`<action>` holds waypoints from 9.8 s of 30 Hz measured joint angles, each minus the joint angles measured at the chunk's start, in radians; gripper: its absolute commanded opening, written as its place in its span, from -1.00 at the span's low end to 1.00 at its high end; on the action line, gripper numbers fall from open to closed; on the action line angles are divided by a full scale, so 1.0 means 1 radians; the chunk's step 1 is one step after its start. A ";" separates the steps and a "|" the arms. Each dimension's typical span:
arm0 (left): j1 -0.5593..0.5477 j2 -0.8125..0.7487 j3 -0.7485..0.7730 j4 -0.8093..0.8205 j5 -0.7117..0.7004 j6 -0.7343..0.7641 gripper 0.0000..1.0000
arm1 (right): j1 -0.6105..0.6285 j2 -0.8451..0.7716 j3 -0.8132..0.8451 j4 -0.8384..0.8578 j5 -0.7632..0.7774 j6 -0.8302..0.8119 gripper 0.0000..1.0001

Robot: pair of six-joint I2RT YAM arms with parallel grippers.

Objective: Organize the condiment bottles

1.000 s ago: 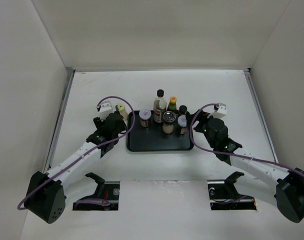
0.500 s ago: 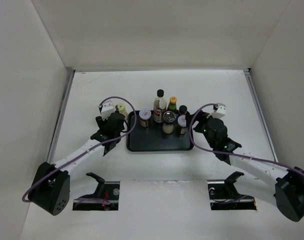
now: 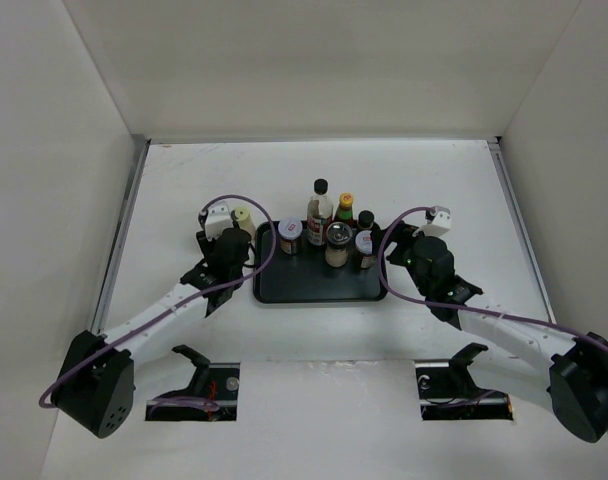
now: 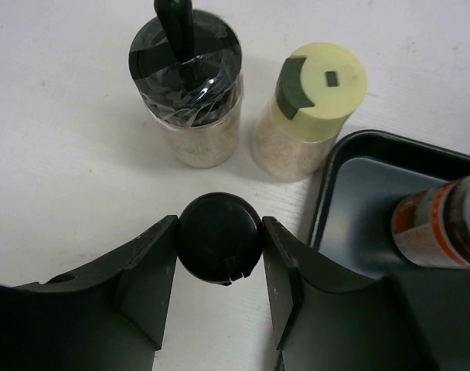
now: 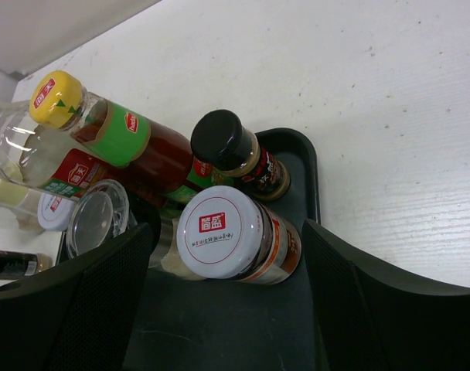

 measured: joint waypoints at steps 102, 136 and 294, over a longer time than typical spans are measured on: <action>0.072 0.370 0.242 0.252 0.085 0.041 -0.27 | 0.029 0.033 0.000 0.026 -0.001 -0.018 0.65; -0.497 -0.035 0.137 0.004 -0.121 0.002 -0.29 | 0.033 0.011 0.000 0.042 -0.001 -0.018 0.65; -0.281 0.059 0.095 0.109 0.038 -0.003 1.00 | 0.032 0.056 0.000 0.049 -0.007 -0.020 0.73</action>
